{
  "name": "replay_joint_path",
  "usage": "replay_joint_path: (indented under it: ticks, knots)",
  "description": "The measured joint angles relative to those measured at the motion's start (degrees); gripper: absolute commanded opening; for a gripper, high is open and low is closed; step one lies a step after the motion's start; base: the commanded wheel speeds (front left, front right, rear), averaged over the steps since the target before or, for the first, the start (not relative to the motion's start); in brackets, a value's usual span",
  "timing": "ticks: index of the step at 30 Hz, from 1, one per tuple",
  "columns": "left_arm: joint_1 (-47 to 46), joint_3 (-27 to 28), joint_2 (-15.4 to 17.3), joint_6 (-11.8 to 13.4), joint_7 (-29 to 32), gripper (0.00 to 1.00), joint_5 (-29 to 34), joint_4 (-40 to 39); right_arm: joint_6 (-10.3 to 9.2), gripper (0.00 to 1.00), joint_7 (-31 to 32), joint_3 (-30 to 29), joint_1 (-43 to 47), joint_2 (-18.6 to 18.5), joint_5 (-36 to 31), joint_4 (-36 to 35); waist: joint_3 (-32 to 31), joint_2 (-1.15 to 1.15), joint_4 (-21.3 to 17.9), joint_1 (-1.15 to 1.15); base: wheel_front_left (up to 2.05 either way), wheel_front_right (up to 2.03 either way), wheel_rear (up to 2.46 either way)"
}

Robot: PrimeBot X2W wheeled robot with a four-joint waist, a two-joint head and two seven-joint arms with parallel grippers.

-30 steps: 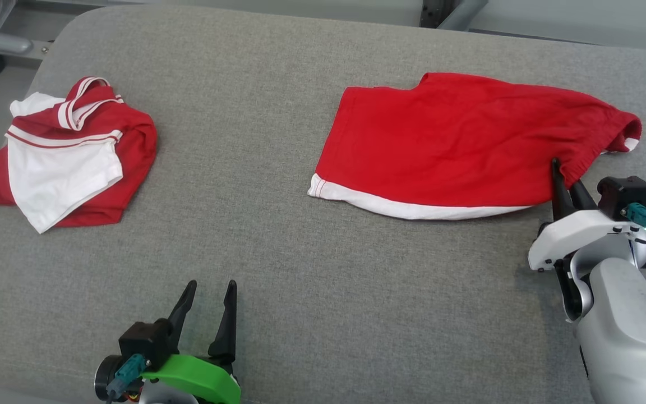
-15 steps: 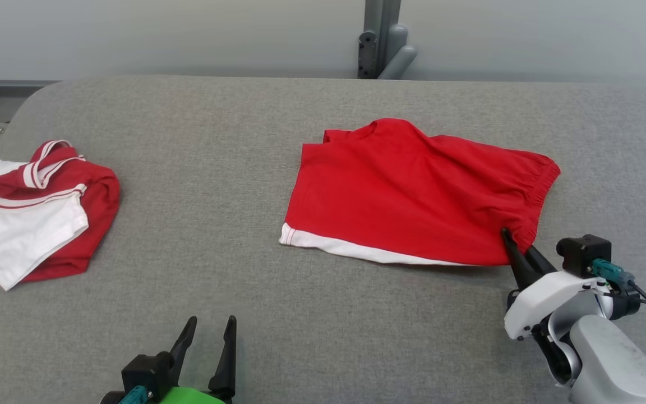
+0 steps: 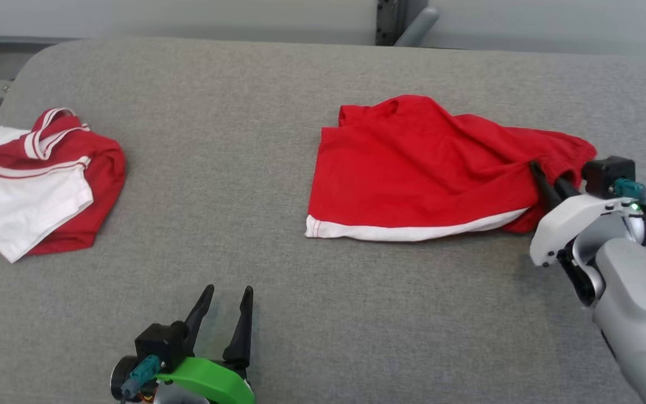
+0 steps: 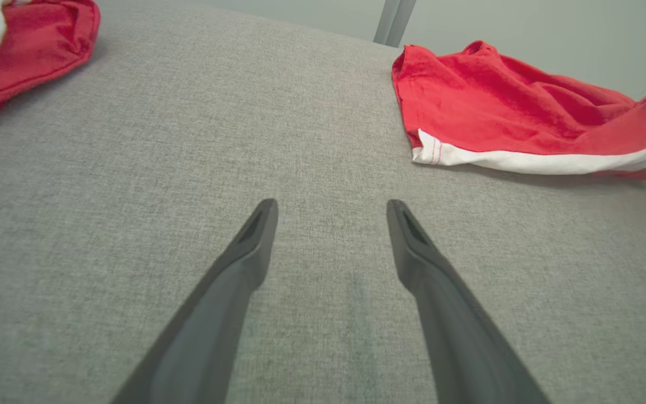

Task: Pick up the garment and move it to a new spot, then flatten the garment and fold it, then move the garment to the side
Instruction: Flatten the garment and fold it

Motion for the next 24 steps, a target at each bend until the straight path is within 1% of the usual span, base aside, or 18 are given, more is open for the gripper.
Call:
replay_joint_path:
  ticks: [3,9,10,11,12,17,22,23,24]
  knots:
    - [-0.88,-0.6,0.0,0.0,0.0,1.0,-0.62,0.08,0.0,0.0,-0.11,-1.1,-3.4,-1.2,-2.03,4.59,1.79,0.0,2.36,0.0,0.0,0.0,0.0]
    - [-1.8,-1.53,0.01,0.0,0.0,1.0,-1.85,-0.07,0.0,0.0,-1.75,-5.84,-7.06,-3.01,-5.58,14.52,5.09,0.0,6.95,0.0,0.0,0.0,0.0]
    - [-1.82,-1.48,0.02,0.0,0.0,1.0,-1.93,-0.05,0.0,0.11,-2.23,-6.61,-7.36,-3.01,-6.15,15.85,5.56,0.0,7.53,0.0,0.0,0.0,0.0]
    - [-1.82,-1.4,0.03,0.0,0.0,1.0,-1.94,-0.01,0.01,0.95,-2.77,-7.51,-7.69,-3.03,-6.78,16.95,6.05,0.0,8.02,0.0,0.0,0.0,0.0]
    - [-1.83,-1.22,0.01,0.0,0.0,1.0,-1.94,0.08,0.0,1.0,-3.23,-8.28,-8.14,-3.02,-7.16,17.81,6.47,0.0,8.41,0.0,0.0,0.0,0.0]
    - [-1.81,0.02,-0.03,0.0,0.0,1.0,-1.58,0.47,-0.03,1.0,-4.61,-11.26,-8.14,-1.93,-9.69,17.83,7.11,0.0,8.56,0.0,0.0,0.0,0.0]
    - [-1.36,1.98,-0.04,0.0,0.0,1.0,-0.42,0.46,0.0,1.0,-4.57,-15.82,-1.1,-0.01,-10.94,8.65,5.94,0.0,7.11,0.0,0.0,0.0,0.0]
    - [-1.36,1.98,-0.04,0.0,0.0,1.0,-0.42,0.46,0.0,1.0,-4.57,-15.82,-1.1,-0.01,-10.94,8.65,5.94,0.0,7.11,0.0,0.0,0.0,0.0]
    - [-1.15,2.38,-0.05,-0.01,0.0,1.0,-0.19,0.43,-0.01,1.0,-4.58,-16.71,0.71,0.44,-11.02,6.81,5.53,0.0,6.71,0.0,0.0,0.0,0.0]
